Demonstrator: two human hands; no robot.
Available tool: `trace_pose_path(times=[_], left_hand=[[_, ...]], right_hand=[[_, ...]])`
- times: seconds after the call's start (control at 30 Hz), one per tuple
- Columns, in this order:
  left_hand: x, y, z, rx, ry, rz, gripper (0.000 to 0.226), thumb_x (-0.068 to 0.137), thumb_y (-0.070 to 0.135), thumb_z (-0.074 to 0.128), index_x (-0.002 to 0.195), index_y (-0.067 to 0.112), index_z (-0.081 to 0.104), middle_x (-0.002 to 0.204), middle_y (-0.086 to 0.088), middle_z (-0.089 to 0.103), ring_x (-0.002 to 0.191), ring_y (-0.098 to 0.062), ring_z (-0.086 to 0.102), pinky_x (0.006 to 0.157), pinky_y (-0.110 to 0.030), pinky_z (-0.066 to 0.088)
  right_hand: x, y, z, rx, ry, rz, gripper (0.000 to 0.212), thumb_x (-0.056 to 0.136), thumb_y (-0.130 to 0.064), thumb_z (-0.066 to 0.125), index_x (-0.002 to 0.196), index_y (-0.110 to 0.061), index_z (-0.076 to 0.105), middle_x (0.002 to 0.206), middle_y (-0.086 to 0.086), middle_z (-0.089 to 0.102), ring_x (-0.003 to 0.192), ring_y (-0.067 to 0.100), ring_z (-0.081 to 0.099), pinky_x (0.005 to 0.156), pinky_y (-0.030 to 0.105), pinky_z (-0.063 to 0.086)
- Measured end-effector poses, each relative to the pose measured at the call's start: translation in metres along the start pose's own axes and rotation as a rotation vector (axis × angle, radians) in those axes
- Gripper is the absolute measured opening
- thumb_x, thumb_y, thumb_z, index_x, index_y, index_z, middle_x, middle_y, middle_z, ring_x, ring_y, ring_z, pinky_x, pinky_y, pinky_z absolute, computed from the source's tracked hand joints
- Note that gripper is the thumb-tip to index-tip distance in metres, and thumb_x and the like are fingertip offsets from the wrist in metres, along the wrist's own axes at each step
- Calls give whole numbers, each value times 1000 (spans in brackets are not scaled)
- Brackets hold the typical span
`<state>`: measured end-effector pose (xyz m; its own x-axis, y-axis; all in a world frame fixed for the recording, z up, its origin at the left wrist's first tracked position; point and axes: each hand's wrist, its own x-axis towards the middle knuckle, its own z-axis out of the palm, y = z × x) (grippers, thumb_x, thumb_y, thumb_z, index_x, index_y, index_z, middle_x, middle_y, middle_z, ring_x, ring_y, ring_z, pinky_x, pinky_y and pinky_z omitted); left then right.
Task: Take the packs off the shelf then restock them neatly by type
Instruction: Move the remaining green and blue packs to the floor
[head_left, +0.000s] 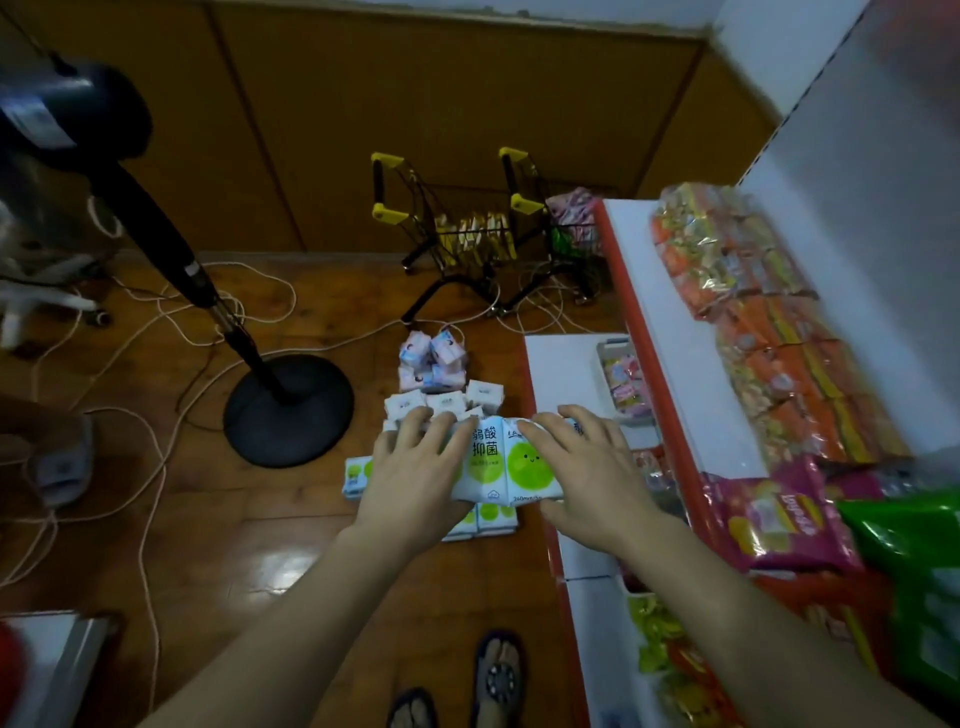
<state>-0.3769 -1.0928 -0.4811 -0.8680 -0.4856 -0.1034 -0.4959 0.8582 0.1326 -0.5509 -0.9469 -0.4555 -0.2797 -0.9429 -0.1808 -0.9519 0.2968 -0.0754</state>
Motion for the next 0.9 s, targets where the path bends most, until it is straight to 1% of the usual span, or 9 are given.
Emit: trace_pose_path(times=[0.07, 0.1, 0.2, 0.33, 0.43, 0.57, 0.67, 0.8, 0.9], left_hand=[[21, -3, 31, -1, -40, -23, 91, 69, 61, 76, 144, 26, 37, 142, -1, 50, 132, -32, 41, 85, -50, 48], [31, -5, 47, -4, -56, -34, 90, 72, 61, 75, 146, 27, 35, 144, 0, 48, 134, -32, 39, 86, -50, 47], [61, -5, 96, -40, -116, -58, 88, 80, 58, 69, 151, 28, 26, 152, 1, 37, 141, -31, 29, 95, -51, 42], [94, -5, 162, -82, -198, -81, 89, 82, 53, 68, 153, 28, 19, 156, -1, 28, 144, -31, 20, 106, -51, 36], [111, -12, 220, -106, -255, -104, 89, 86, 53, 63, 154, 27, 13, 156, -3, 24, 146, -32, 16, 109, -51, 32], [126, -28, 300, -122, -348, -101, 91, 86, 50, 62, 155, 25, 8, 156, -6, 22, 145, -32, 15, 111, -50, 32], [137, -40, 359, -116, -383, -102, 94, 86, 47, 64, 156, 24, 5, 156, -7, 20, 145, -33, 14, 111, -50, 33], [145, -54, 434, -133, -445, -103, 94, 89, 45, 64, 156, 23, 3, 158, -9, 14, 147, -35, 10, 115, -51, 26], [149, -61, 486, -140, -453, -100, 95, 88, 42, 66, 155, 22, 3, 158, -11, 12, 146, -36, 11, 115, -52, 30]], right_hand=[[22, 15, 33, 21, -33, -8, 87, 79, -42, 69, 154, -28, 26, 157, -3, 33, 146, 27, 19, 117, 47, 22], [33, 22, 49, 32, -47, -12, 87, 79, -41, 69, 154, -27, 27, 157, -3, 33, 145, 27, 20, 117, 48, 23], [59, 45, 97, 64, -91, -19, 87, 76, -37, 71, 152, -25, 31, 154, 0, 37, 143, 29, 24, 115, 49, 27], [87, 72, 164, 99, -134, -18, 86, 71, -32, 71, 150, -21, 36, 150, 2, 41, 141, 31, 30, 112, 50, 33], [106, 84, 224, 117, -169, -27, 87, 69, -31, 69, 149, -19, 38, 148, 4, 42, 139, 31, 32, 110, 52, 36], [132, 88, 304, 120, -215, -27, 86, 72, -28, 70, 150, -19, 36, 149, 5, 40, 141, 31, 30, 114, 54, 31], [150, 90, 364, 132, -245, -18, 85, 72, -26, 68, 150, -19, 36, 149, 6, 40, 143, 32, 29, 113, 56, 31], [168, 92, 444, 142, -271, -14, 86, 70, -25, 69, 149, -20, 35, 149, 5, 41, 143, 32, 30, 111, 56, 33], [176, 94, 496, 153, -288, -2, 88, 70, -26, 70, 149, -20, 34, 149, 4, 39, 144, 31, 28, 113, 56, 31]])
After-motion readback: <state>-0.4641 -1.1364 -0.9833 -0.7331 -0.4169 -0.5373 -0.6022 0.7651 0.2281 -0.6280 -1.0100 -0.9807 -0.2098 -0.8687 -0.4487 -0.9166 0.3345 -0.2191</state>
